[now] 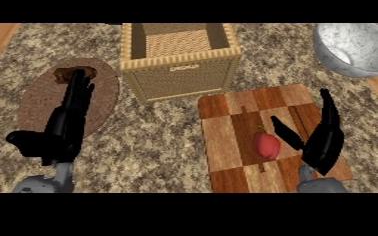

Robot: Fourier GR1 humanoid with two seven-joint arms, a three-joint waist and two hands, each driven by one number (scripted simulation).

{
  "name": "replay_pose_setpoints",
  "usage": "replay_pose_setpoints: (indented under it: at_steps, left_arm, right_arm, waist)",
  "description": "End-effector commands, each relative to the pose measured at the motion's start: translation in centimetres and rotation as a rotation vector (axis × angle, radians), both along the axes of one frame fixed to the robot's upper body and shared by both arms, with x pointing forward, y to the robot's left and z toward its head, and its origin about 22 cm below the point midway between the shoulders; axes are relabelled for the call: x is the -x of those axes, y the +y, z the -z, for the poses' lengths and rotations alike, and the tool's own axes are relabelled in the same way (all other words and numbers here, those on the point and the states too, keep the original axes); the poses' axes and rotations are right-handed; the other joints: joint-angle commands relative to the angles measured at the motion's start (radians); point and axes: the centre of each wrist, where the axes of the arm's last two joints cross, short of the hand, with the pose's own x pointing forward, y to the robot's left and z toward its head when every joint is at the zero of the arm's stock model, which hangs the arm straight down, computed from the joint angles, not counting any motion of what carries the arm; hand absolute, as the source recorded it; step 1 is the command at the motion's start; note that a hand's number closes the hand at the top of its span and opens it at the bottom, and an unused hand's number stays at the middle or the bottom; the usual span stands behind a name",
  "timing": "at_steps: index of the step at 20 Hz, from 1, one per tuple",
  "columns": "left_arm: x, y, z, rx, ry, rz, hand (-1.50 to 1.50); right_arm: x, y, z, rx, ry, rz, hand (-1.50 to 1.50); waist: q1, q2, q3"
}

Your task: Pick the bell pepper from the cutting board and place it in the basket

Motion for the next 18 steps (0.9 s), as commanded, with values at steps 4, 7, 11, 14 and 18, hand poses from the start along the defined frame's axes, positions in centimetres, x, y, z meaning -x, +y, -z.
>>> replay_pose_setpoints:
  at_steps: [4,7,11,14,18]
  left_arm:
    - [0.4,0.5,0.3,0.000,0.000,-0.025,0.00]
    - [0.8,0.1,0.6,0.003,-0.002,-0.015,0.00]
    - [0.7,-0.7,0.3,0.025,-0.012,0.019,0.00]
    - [0.6,-0.7,0.4,0.019,-0.008,0.013,0.00]
    - [0.9,-0.8,0.2,0.025,-0.014,0.021,0.00]
  right_arm:
    - [3.8,-1.9,4.3,0.034,0.285,0.203,-1.50]
    - [5.0,-0.5,5.3,0.012,0.430,0.206,-1.50]
    - [4.1,2.6,4.2,-0.023,0.527,0.184,-1.50]
    - [3.1,4.8,2.5,-0.029,0.572,0.191,-1.50]
    - [2.1,6.0,-0.3,0.014,0.628,0.257,-1.50]
  waist:
    - [-0.021,0.009,-0.010]
    - [-0.002,0.012,-0.008]
    - [0.024,0.009,-0.004]
    - [0.030,0.008,-0.001]
    - [0.035,-0.003,0.003]
